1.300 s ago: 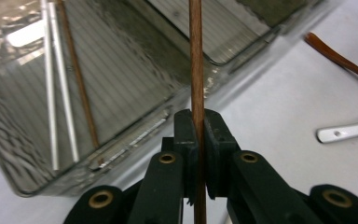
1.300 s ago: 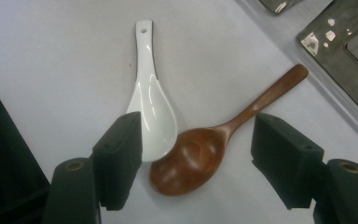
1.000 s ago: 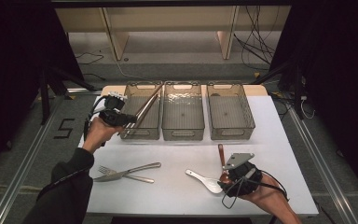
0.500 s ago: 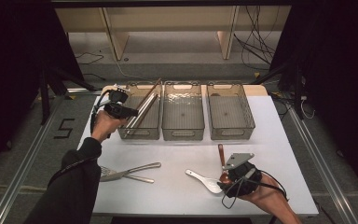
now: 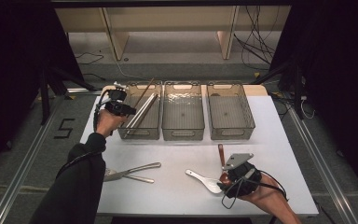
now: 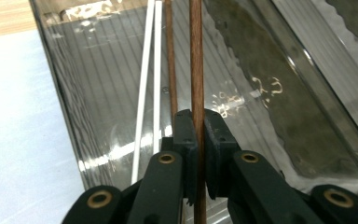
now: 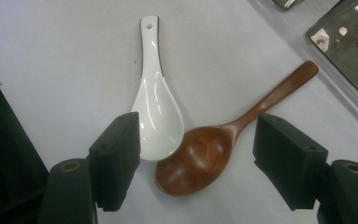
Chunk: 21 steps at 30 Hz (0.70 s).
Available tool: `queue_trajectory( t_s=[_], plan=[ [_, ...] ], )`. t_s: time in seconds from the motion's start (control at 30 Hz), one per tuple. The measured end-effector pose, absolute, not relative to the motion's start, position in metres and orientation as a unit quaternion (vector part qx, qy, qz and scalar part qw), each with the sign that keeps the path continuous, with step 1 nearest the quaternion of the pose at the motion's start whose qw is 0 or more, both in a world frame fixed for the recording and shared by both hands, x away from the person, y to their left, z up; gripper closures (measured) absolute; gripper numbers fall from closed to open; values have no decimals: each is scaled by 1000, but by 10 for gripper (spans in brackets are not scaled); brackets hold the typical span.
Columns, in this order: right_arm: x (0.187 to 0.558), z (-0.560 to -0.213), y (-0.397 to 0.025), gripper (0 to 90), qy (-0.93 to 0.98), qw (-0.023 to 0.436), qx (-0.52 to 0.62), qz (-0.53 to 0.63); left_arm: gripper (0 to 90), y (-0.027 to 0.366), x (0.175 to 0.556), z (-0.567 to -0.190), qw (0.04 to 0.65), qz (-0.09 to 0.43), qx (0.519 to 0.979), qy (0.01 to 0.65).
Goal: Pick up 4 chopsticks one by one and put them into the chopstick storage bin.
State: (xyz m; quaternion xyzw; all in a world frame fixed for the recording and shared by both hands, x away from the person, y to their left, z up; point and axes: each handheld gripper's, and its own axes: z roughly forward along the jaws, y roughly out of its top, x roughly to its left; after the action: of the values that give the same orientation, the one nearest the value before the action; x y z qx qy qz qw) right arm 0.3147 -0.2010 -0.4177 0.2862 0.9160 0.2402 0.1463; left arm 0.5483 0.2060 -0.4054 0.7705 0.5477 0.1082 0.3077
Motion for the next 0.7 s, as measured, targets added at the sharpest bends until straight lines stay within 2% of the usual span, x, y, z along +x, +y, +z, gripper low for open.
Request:
queue_trajectory(
  t_s=[0.23,0.37,0.57,0.7],
  plan=[
    [315,-418,-201,328,916,145,286,239,820,203,553,-408,311,111,760,560],
    [314,-418,-201,328,916,146,286,239,710,204,550,-405,316,110,760,557],
    [315,-417,-201,328,916,147,286,241,481,207,534,-396,340,96,760,546],
    [315,-417,-198,325,916,145,285,241,392,208,513,-391,367,87,760,530]
  ],
)
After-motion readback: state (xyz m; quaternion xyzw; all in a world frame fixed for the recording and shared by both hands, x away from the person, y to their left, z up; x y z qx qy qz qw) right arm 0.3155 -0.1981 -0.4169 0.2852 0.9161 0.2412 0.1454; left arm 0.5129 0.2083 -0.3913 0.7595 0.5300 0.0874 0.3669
